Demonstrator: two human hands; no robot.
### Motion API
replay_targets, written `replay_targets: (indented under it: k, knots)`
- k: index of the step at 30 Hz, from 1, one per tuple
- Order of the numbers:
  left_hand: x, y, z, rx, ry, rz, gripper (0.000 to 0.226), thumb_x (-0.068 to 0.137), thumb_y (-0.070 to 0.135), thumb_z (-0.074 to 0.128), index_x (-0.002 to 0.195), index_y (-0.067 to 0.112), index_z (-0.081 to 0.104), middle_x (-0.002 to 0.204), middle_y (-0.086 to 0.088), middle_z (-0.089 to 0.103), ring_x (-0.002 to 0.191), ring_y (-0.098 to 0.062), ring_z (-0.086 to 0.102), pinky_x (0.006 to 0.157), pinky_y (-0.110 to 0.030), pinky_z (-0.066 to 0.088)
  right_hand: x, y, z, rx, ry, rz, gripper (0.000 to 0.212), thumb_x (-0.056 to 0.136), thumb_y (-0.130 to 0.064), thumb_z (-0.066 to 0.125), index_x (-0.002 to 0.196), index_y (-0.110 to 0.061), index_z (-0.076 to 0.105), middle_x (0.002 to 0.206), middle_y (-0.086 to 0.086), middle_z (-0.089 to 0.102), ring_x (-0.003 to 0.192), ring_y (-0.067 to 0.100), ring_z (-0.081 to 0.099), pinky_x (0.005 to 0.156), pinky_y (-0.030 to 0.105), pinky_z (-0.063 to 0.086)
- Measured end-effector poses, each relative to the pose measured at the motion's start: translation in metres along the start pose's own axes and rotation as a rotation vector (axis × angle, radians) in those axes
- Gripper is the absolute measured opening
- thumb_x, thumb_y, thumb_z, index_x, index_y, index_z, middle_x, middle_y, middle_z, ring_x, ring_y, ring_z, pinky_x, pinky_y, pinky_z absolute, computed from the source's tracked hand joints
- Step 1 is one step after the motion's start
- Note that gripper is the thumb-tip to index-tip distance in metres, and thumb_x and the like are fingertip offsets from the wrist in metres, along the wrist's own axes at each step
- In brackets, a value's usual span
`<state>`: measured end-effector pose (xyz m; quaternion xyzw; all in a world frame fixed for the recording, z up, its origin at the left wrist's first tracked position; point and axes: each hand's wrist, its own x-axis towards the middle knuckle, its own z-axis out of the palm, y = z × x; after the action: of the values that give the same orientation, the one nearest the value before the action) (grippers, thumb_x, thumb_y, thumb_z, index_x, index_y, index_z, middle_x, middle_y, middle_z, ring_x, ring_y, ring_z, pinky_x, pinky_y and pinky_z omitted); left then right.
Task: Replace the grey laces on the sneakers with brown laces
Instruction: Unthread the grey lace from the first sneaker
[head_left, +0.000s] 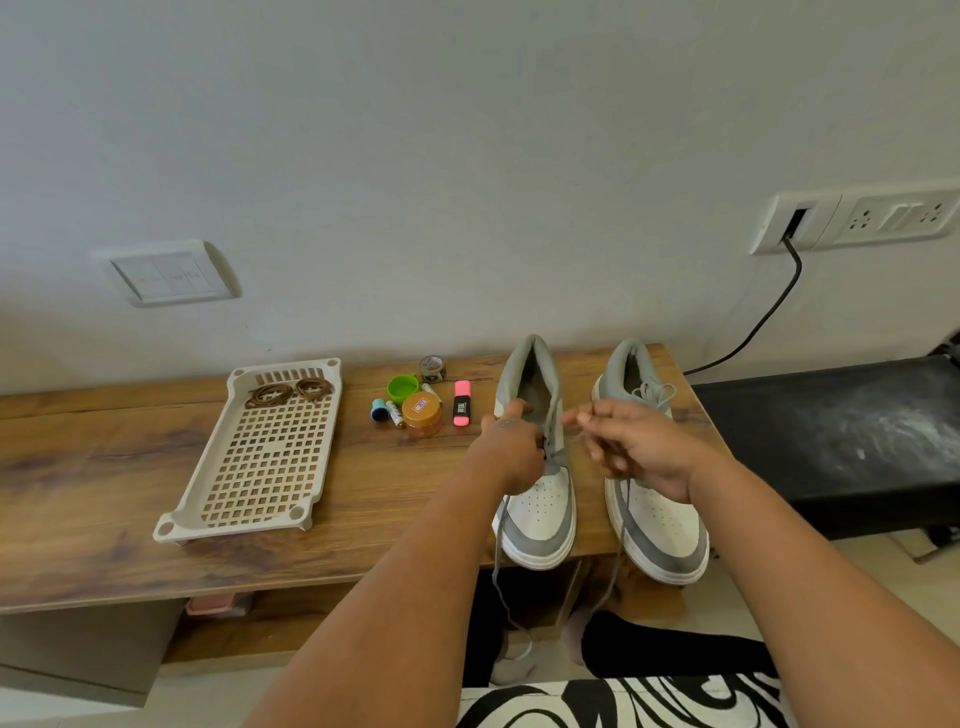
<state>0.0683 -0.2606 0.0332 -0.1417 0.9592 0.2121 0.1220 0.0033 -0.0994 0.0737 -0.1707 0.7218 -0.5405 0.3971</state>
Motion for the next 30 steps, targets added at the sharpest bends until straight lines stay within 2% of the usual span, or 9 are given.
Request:
replay_targets:
  k: [2,5,7,11,14,17,19,23,30]
  knots:
    - [0.000,-0.001,0.000,0.013,0.026,0.024,0.028,0.099,0.014,0.048,0.121,0.011,0.064,0.151,0.000,0.026,0.124,-0.030,0.036,0.101,-0.039,0.041,0.001,-0.001,0.000,-0.026,0.097,-0.064,0.025,0.103,-0.020,0.047,0.127,-0.018,0.056,0.079,0.007,0.069,0.057,0.016,0.061,0.056,0.025,0.052]
    - [-0.001,-0.003,-0.005,-0.114,0.111,0.028,0.023,0.100,0.019,0.046,0.108,0.005,0.063,0.123,-0.011,0.056,0.097,-0.024,0.055,0.090,-0.041,0.053,0.010,0.011,0.000,-0.768,0.226,-0.184,0.052,0.102,-0.021,0.048,0.146,-0.041,0.031,0.108,0.009,0.065,0.084,0.020,0.067,0.070,0.029,0.052]
    - [-0.007,-0.003,-0.014,-0.306,0.146,0.012,0.023,0.100,0.017,0.046,0.102,0.002,0.063,0.101,-0.019,0.066,0.081,-0.025,0.060,0.083,-0.049,0.056,0.015,0.020,0.007,-0.902,0.128,-0.214,0.063,0.099,-0.011,0.045,0.149,-0.044,0.025,0.128,0.007,0.051,0.107,0.023,0.059,0.082,0.030,0.048]
    - [-0.019,-0.004,-0.030,-0.657,0.209,-0.017,0.024,0.102,0.015,0.046,0.107,0.004,0.067,0.115,-0.013,0.067,0.099,-0.024,0.060,0.086,-0.036,0.049,0.025,0.028,0.016,-0.993,0.104,-0.258,0.057,0.096,-0.006,0.042,0.142,-0.038,0.037,0.138,0.003,0.045,0.115,0.023,0.052,0.092,0.041,0.049]
    - [-0.028,-0.005,-0.045,-1.542,0.237,-0.018,0.025,0.100,0.018,0.045,0.093,0.010,0.067,0.109,-0.002,0.072,0.114,-0.022,0.061,0.100,-0.039,0.044,0.027,0.028,0.015,-0.895,0.138,-0.266,0.047,0.096,-0.006,0.043,0.131,-0.035,0.047,0.129,0.001,0.056,0.097,0.019,0.058,0.083,0.039,0.052]
    - [-0.033,-0.015,-0.057,-2.375,0.215,-0.049,0.035,0.103,0.023,0.039,0.074,0.019,0.058,0.084,0.001,0.074,0.078,-0.015,0.068,0.078,-0.033,0.048,0.024,0.028,0.011,-0.847,0.119,-0.238,0.046,0.096,-0.003,0.039,0.128,-0.034,0.048,0.130,0.000,0.059,0.094,0.019,0.062,0.080,0.036,0.051]
    - [-0.030,-0.018,-0.054,-2.153,0.320,-0.167,0.030,0.102,0.031,0.045,0.075,0.020,0.053,0.069,0.005,0.063,0.058,-0.011,0.053,0.062,-0.027,0.043,0.023,0.029,0.008,-0.799,0.117,-0.226,0.045,0.097,-0.003,0.037,0.128,-0.034,0.049,0.137,-0.004,0.055,0.109,0.019,0.060,0.087,0.032,0.049]
    - [-0.020,-0.021,-0.030,-0.637,0.495,-0.080,0.034,0.086,0.041,0.073,0.100,0.020,0.051,0.080,0.010,0.056,0.075,-0.010,0.057,0.064,-0.024,0.042,0.023,0.029,0.010,-0.766,0.108,-0.226,0.045,0.097,-0.002,0.039,0.130,-0.031,0.048,0.142,-0.005,0.053,0.128,0.018,0.052,0.103,0.037,0.044]
    - [-0.010,-0.005,-0.012,0.000,0.089,0.056,0.047,0.085,0.045,0.073,0.122,0.018,0.061,0.112,-0.003,0.067,0.099,-0.019,0.060,0.078,-0.030,0.046,0.026,0.031,0.011,-0.745,0.126,-0.214,0.044,0.097,-0.002,0.042,0.129,-0.032,0.048,0.140,-0.005,0.055,0.123,0.018,0.055,0.100,0.040,0.048]
